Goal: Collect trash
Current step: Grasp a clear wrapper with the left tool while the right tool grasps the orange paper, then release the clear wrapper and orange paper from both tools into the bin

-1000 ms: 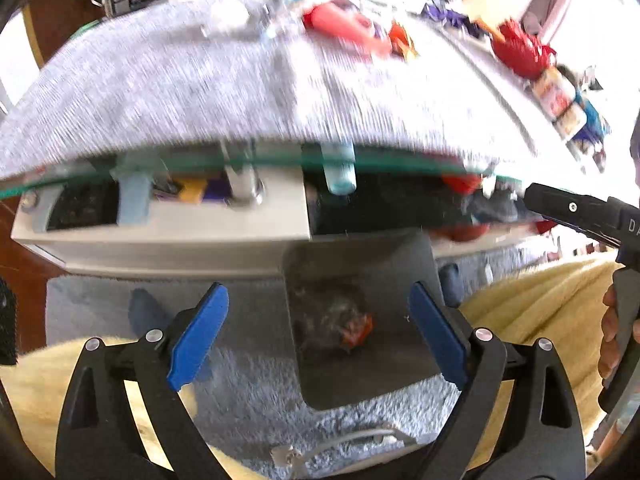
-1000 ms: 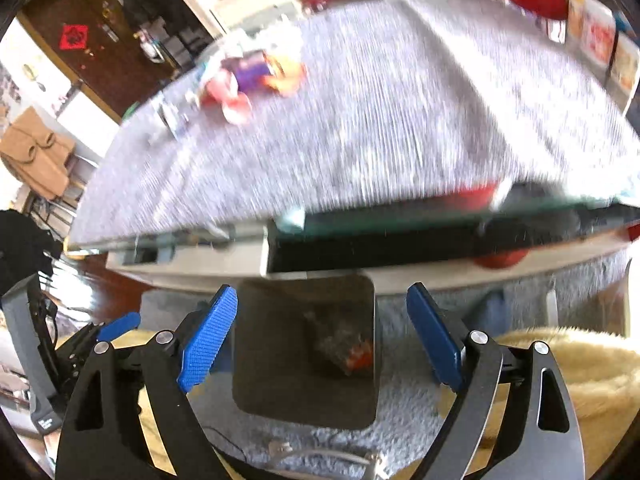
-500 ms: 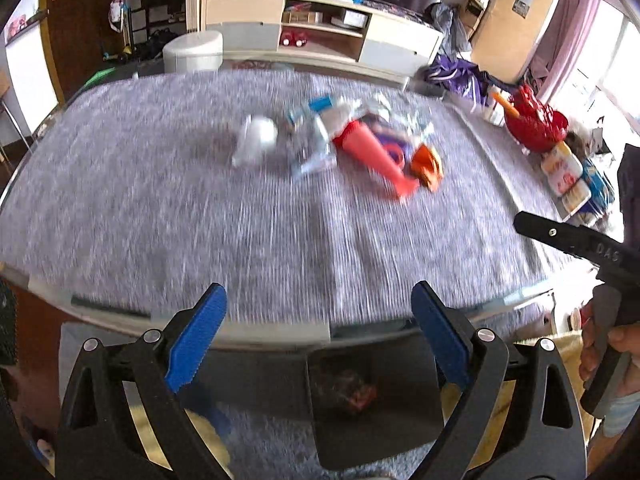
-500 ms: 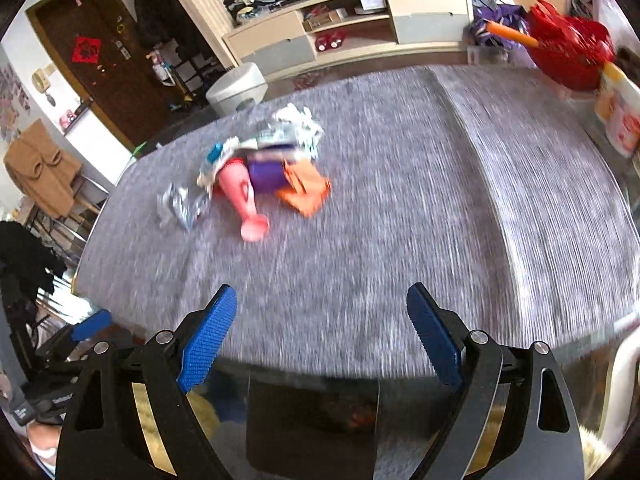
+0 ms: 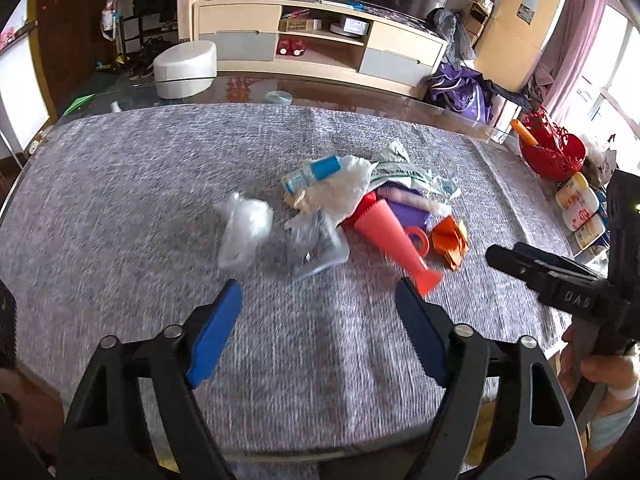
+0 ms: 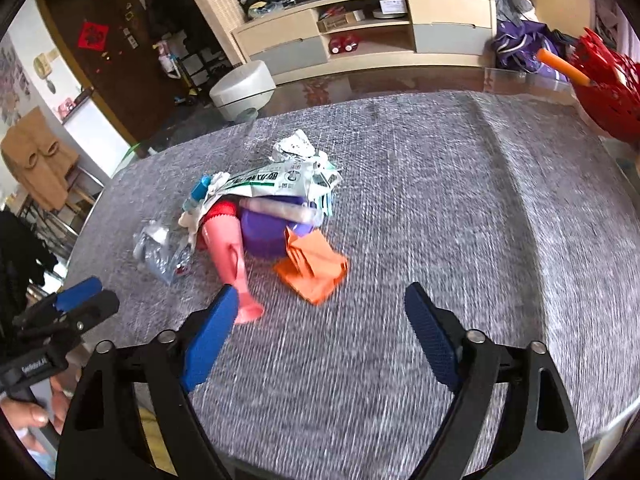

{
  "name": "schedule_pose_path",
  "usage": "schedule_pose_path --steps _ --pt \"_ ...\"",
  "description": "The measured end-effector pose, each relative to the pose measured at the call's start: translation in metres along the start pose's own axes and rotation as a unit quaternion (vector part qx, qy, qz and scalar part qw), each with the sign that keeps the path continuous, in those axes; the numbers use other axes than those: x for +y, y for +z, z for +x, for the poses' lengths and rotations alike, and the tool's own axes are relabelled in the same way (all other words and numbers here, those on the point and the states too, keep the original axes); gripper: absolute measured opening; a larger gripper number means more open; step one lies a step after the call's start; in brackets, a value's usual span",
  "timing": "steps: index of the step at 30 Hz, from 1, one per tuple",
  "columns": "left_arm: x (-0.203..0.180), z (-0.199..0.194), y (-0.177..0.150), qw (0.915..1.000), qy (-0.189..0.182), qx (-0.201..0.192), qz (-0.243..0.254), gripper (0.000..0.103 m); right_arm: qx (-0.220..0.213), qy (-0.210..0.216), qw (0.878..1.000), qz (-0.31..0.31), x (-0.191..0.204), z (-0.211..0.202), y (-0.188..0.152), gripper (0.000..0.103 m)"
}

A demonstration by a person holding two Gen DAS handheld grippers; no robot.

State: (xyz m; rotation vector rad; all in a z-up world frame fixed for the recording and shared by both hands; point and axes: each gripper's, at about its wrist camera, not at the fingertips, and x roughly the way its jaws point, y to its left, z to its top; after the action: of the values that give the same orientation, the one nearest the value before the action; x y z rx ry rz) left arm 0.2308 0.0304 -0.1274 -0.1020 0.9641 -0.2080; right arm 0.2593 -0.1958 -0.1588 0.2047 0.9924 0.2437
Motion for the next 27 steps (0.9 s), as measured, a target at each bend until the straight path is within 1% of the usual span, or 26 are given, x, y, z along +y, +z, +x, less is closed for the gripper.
schedule_pose_path --steps 2,3,5,7,11,14,16,17,18,19,20,23,24,26,27 --pt "-0.001 0.007 0.005 1.0 -0.004 0.002 0.002 0.065 0.007 0.002 1.0 -0.008 0.001 0.009 0.004 0.071" --pt "-0.001 0.012 0.009 1.0 -0.006 0.004 0.002 0.062 0.009 0.002 1.0 -0.01 0.001 0.012 0.006 0.069" --pt "-0.001 0.02 0.015 0.9999 -0.01 0.007 0.001 0.06 0.012 0.003 1.0 -0.013 0.001 0.017 0.009 0.066" --pt "0.0 0.025 0.018 0.9999 -0.011 0.009 0.001 0.057 0.014 0.004 1.0 -0.015 0.001 0.023 0.012 0.065" --pt "0.002 0.041 0.025 0.9998 -0.011 0.019 -0.004 0.055 0.025 0.0 1.0 -0.014 -0.001 0.037 0.017 0.065" --pt "0.006 0.05 0.025 0.9996 -0.012 0.026 -0.008 0.05 0.032 0.002 0.999 -0.011 -0.004 0.045 0.016 0.065" --pt "0.008 0.055 0.025 0.9994 -0.014 0.031 -0.011 0.042 0.028 0.002 0.999 -0.014 -0.002 0.046 0.016 0.063" --pt "0.009 0.057 0.025 0.9993 -0.016 0.033 -0.011 0.04 0.028 0.003 0.999 -0.016 -0.001 0.046 0.016 0.059" --pt "0.009 0.059 0.026 0.9992 -0.018 0.035 -0.011 0.036 0.027 0.006 0.999 -0.017 -0.001 0.046 0.016 0.056" --pt "0.009 0.06 0.026 0.9991 -0.02 0.035 -0.01 0.035 0.027 0.007 0.999 -0.016 -0.001 0.046 0.015 0.048" --pt "0.008 0.06 0.026 0.9993 -0.02 0.033 -0.006 0.035 0.027 0.008 0.999 -0.016 -0.001 0.047 0.015 0.043" --pt "0.007 0.056 0.024 0.9994 -0.019 0.027 0.003 0.034 0.026 0.013 0.999 -0.022 0.002 0.045 0.013 0.042" --pt "0.006 0.054 0.024 0.9995 -0.018 0.024 0.005 0.024 0.027 0.016 0.999 -0.023 0.003 0.044 0.013 0.042" --pt "0.005 0.049 0.023 0.9997 -0.015 0.02 0.007 0.02 0.025 0.014 0.999 -0.029 0.005 0.04 0.01 0.041" --pt "0.005 0.046 0.023 0.9997 -0.015 0.018 0.007 0.02 0.023 0.012 0.999 -0.031 0.008 0.038 0.01 0.041"
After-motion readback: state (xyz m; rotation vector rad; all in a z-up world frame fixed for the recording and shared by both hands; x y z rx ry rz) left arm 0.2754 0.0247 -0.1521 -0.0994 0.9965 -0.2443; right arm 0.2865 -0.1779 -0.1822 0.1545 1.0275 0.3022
